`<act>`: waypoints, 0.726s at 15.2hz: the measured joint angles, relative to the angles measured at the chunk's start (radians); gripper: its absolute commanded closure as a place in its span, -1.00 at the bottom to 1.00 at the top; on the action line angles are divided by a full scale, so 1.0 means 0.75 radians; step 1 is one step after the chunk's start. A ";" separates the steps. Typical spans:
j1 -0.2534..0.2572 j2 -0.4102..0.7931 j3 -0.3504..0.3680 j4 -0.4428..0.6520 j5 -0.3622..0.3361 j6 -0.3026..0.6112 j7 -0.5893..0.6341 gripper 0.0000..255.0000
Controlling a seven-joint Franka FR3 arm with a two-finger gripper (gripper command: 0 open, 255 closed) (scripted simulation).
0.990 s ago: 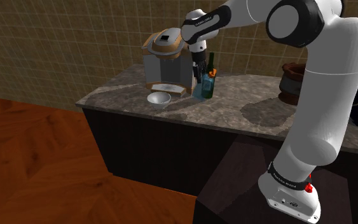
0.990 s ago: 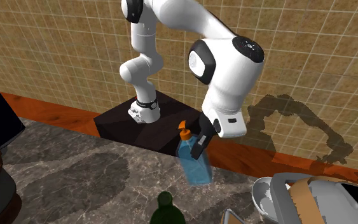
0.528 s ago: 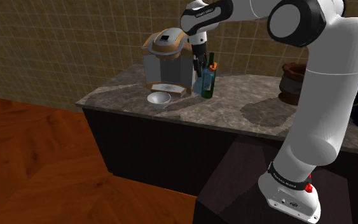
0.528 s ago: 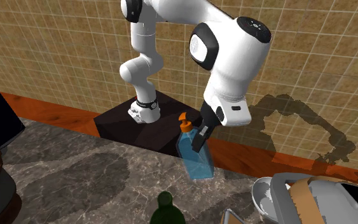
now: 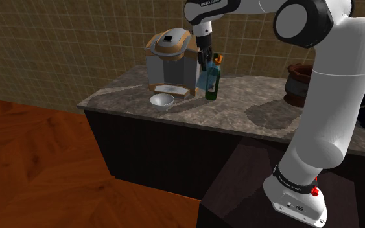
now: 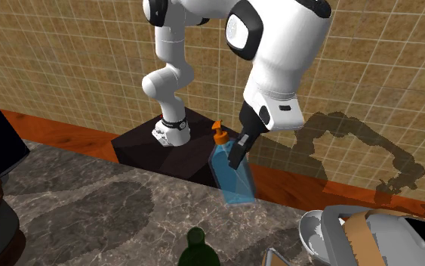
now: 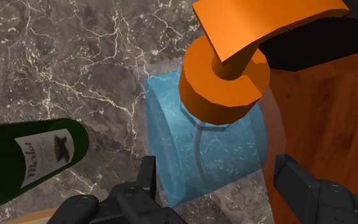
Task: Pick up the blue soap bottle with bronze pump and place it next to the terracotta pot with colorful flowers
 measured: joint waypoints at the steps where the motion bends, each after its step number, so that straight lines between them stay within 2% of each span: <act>1: -0.001 0.001 -0.001 0.020 0.000 -0.019 -0.003 1.00; 11: -0.009 0.027 -0.004 0.231 0.007 -0.205 -0.023 1.00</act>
